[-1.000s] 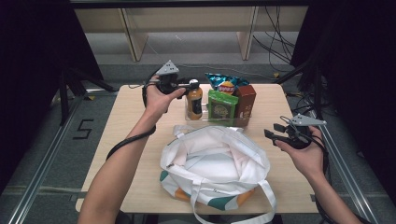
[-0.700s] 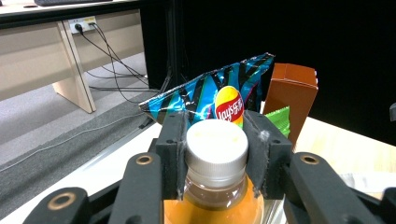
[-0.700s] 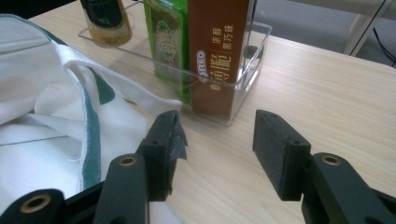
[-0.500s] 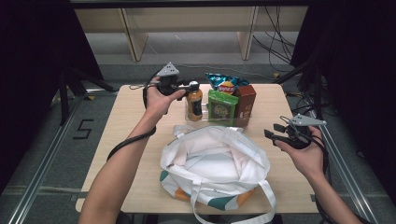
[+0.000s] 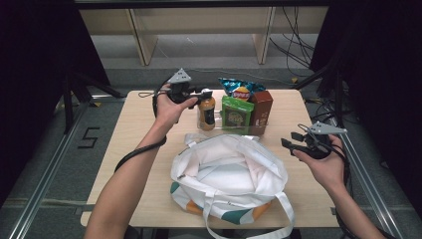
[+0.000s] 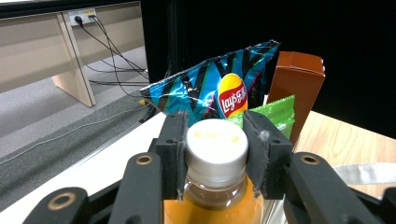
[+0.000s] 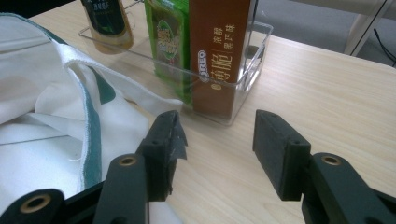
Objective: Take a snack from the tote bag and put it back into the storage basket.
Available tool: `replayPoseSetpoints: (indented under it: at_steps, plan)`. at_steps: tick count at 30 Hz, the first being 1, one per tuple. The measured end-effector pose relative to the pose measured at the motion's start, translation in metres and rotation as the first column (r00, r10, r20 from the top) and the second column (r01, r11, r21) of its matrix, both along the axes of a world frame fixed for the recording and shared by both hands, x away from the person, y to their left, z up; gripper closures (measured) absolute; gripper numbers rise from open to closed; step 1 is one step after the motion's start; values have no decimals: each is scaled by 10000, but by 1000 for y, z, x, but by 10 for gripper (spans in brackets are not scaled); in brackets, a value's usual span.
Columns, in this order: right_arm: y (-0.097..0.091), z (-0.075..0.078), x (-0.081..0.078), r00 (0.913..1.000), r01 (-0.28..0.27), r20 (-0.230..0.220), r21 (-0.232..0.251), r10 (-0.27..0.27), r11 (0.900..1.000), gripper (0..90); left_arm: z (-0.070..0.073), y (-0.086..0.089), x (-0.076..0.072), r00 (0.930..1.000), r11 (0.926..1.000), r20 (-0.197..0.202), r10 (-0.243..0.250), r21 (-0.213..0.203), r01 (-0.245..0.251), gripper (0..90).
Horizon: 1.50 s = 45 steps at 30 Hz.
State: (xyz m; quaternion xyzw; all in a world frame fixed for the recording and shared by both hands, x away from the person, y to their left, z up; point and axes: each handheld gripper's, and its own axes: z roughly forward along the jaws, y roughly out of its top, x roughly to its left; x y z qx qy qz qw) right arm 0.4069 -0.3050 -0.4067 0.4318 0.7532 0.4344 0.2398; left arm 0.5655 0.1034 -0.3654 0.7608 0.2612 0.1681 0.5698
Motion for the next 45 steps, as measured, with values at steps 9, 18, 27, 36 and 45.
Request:
replayPoseSetpoints:
  at_steps: [9, 18, 27, 36, 45]
  plan:
    - [0, 1, -1, 9997, 35, -223, 57, -34, 10000, 513, -4, -1, 0, 10000, 10000, -79, 0, 20, 0, 607]
    - [0, 2, -2, 9986, -90, -524, -68, 87, 9999, 513, -8, 0, 1, 9999, 9999, -126, -21, 126, 23, 607]
    - [0, 1, -1, 9991, -68, -413, -50, 66, 10000, 513, -14, 0, 1, 9997, 9997, -233, -26, 223, 31, 607]
    - [0, 1, -2, 9986, -41, -533, 5, 41, 10000, 513, -19, 0, 1, 9996, 9995, -297, -22, 315, 31, 606]
    - [0, 1, -1, 9993, -81, -371, -74, 78, 9999, 513, -27, 0, 2, 9989, 9992, -460, -3, 388, 21, 607]
